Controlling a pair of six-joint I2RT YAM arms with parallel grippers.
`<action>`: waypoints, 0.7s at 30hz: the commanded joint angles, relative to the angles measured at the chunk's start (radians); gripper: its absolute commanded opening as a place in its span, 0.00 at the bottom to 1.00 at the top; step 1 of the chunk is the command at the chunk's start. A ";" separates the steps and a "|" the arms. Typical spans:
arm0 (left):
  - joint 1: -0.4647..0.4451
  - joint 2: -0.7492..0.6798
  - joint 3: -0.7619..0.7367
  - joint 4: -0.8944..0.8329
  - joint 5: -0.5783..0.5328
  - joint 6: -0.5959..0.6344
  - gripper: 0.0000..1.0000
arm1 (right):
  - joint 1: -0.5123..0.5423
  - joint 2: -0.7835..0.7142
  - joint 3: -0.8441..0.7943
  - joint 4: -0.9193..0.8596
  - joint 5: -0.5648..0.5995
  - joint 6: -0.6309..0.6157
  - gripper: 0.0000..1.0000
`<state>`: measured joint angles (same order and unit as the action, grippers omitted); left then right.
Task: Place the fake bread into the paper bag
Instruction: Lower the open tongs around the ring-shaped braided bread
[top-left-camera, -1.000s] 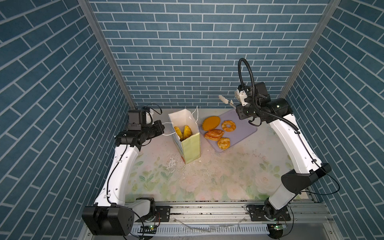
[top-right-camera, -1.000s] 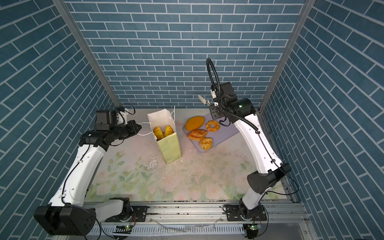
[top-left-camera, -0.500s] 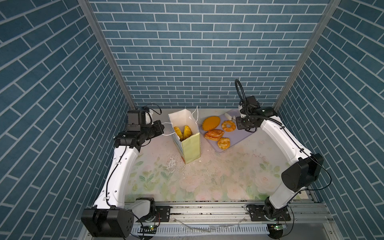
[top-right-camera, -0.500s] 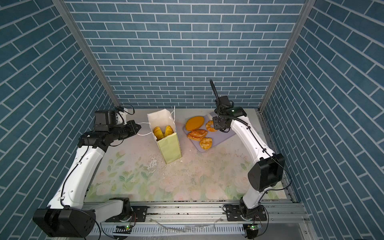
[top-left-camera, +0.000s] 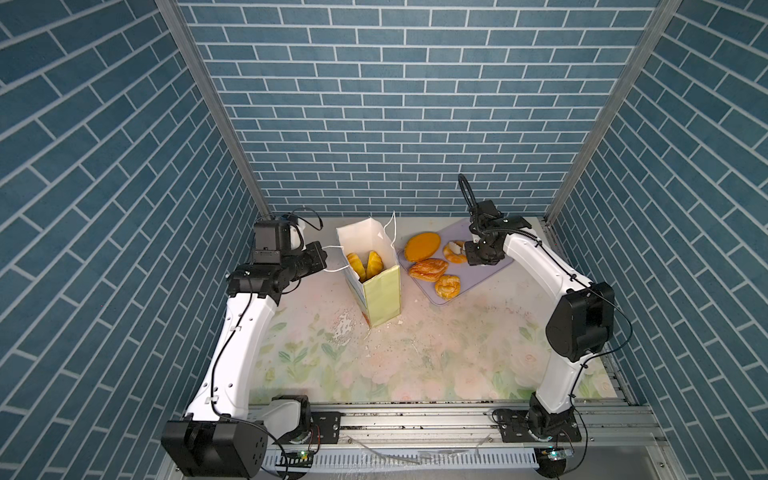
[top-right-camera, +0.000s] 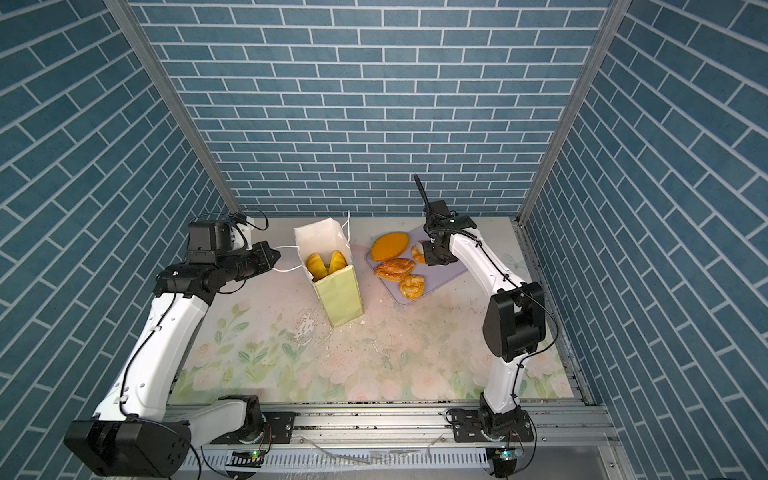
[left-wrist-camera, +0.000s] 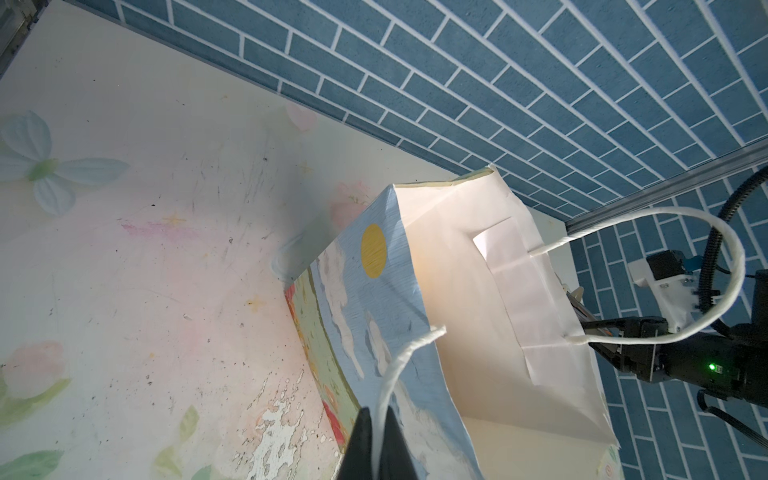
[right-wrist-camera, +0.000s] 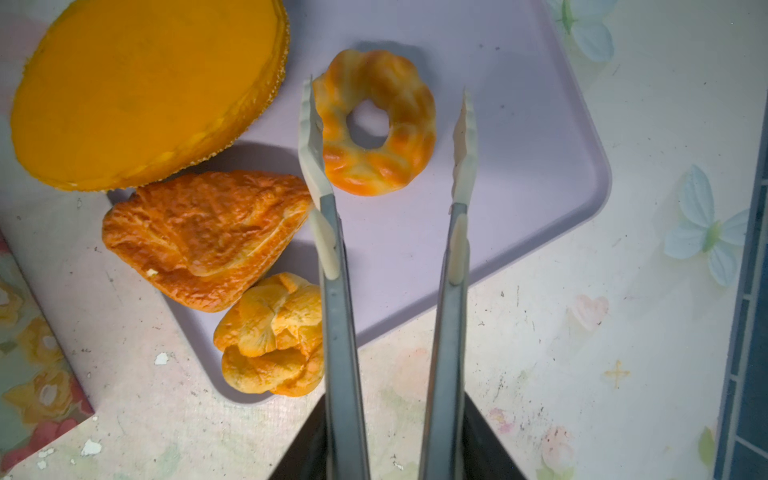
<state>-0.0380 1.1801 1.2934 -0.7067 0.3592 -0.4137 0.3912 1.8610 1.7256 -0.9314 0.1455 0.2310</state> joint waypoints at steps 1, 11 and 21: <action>-0.003 0.006 0.024 -0.028 -0.011 0.014 0.08 | -0.014 0.010 -0.024 0.036 -0.008 0.009 0.44; -0.003 0.010 0.030 -0.038 -0.019 0.012 0.08 | -0.028 0.051 -0.040 0.060 -0.037 -0.007 0.43; -0.003 0.019 0.032 -0.037 -0.024 0.010 0.08 | -0.068 0.102 -0.007 0.042 -0.042 0.007 0.41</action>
<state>-0.0380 1.1942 1.3029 -0.7307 0.3481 -0.4118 0.3405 1.9438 1.6897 -0.8856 0.1108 0.2298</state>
